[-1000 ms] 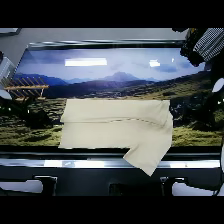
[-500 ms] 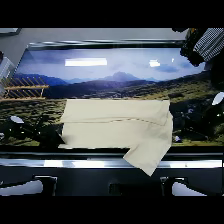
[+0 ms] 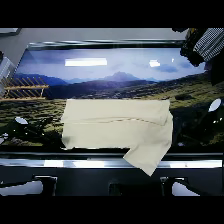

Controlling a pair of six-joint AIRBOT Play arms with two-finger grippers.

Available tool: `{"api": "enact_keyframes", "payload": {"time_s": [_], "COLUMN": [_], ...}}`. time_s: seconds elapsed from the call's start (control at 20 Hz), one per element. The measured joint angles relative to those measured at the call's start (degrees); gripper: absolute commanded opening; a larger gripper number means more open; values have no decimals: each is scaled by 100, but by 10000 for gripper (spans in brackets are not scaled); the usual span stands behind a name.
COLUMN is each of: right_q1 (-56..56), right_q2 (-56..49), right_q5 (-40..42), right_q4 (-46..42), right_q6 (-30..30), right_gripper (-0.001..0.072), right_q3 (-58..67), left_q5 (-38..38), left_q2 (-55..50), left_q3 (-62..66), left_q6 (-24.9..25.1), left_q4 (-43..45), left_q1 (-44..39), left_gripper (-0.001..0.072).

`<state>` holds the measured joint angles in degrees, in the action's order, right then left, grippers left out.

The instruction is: Fold the clothes and pants, and hang the long-sleeved shirts on hangers.

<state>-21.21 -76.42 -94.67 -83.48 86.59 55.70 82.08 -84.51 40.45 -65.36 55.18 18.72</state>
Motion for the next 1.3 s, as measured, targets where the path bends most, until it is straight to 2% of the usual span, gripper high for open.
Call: {"api": "enact_keyframes", "payload": {"time_s": [0.2, 0.55, 0.6, 0.65, 0.7, 0.75, 1.05, 1.3], "right_q1": [0, 0, 0, 0, 0, 0, 2, 472], "right_q2": [249, 332, 334, 332, 323, 315, 282, 153], "right_q5": [487, 1331, 1388, 1471, 1580, 1703, 2081, 1596], "right_q4": [542, 1499, 1617, 1727, 1814, 1849, 1980, 2046], "right_q6": [-514, -772, -769, -767, -752, -752, -710, -702], "right_gripper": [490, 434, 399, 317, 156, 41, 36, 36], "right_q3": [-1235, -2135, -2214, -2282, -2347, -2402, -1978, -686], "left_q5": [-2, 42, 46, 50, 57, 70, 264, 358], "left_q2": [0, 0, 2, 2, 2, 4, 37, -63], "left_q3": [-2, -2, -2, -2, -2, -2, 382, 1340], "left_q6": [0, -2, -7, -11, -11, -11, 46, -227], "left_q4": [-13, -17, -17, -17, -17, -17, -15, -15], "left_q1": [-11, -11, -11, -11, -11, -11, -11, -103], "left_gripper": [19, 19, 19, 19, 19, 19, 18, 19]}}
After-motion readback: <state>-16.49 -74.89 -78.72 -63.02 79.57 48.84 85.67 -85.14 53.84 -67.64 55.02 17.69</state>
